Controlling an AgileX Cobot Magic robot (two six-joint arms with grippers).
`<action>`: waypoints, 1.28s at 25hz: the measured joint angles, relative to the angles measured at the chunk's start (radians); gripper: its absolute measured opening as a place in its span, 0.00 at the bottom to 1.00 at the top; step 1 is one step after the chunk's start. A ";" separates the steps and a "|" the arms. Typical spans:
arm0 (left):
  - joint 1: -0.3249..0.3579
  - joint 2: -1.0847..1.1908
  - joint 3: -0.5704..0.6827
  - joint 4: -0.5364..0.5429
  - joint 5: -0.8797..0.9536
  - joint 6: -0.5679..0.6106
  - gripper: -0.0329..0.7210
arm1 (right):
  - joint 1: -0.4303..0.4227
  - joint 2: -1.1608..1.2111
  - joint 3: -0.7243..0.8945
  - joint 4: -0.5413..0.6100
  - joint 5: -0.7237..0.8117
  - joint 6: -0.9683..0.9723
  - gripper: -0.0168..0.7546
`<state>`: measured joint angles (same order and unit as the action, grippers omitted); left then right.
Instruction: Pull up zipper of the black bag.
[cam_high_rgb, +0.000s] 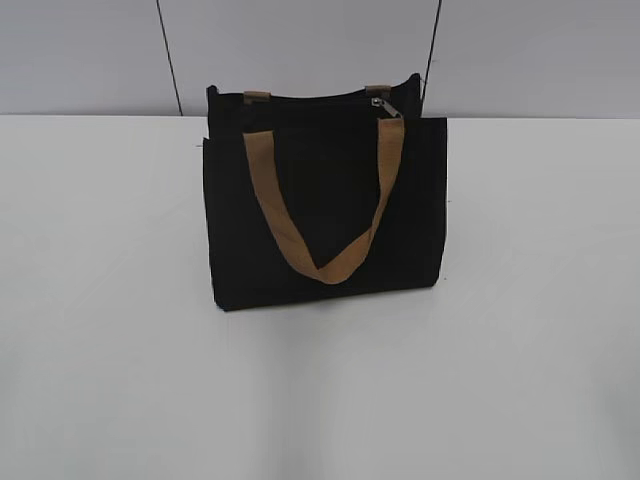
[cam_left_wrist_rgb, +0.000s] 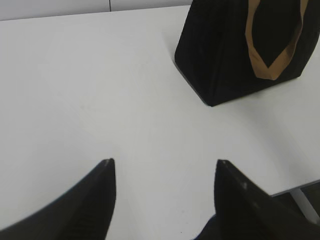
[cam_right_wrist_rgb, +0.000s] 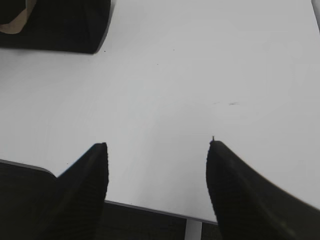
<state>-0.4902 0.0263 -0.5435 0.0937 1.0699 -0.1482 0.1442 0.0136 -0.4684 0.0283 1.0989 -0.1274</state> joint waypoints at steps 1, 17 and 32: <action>0.017 0.000 0.000 0.000 0.000 0.000 0.65 | 0.000 0.000 0.000 0.000 0.000 -0.001 0.63; 0.427 -0.032 0.000 -0.001 -0.002 0.003 0.55 | -0.068 -0.021 0.000 0.001 -0.002 -0.001 0.63; 0.446 -0.032 0.000 -0.001 -0.002 0.003 0.55 | -0.115 -0.021 0.000 0.003 -0.003 -0.001 0.63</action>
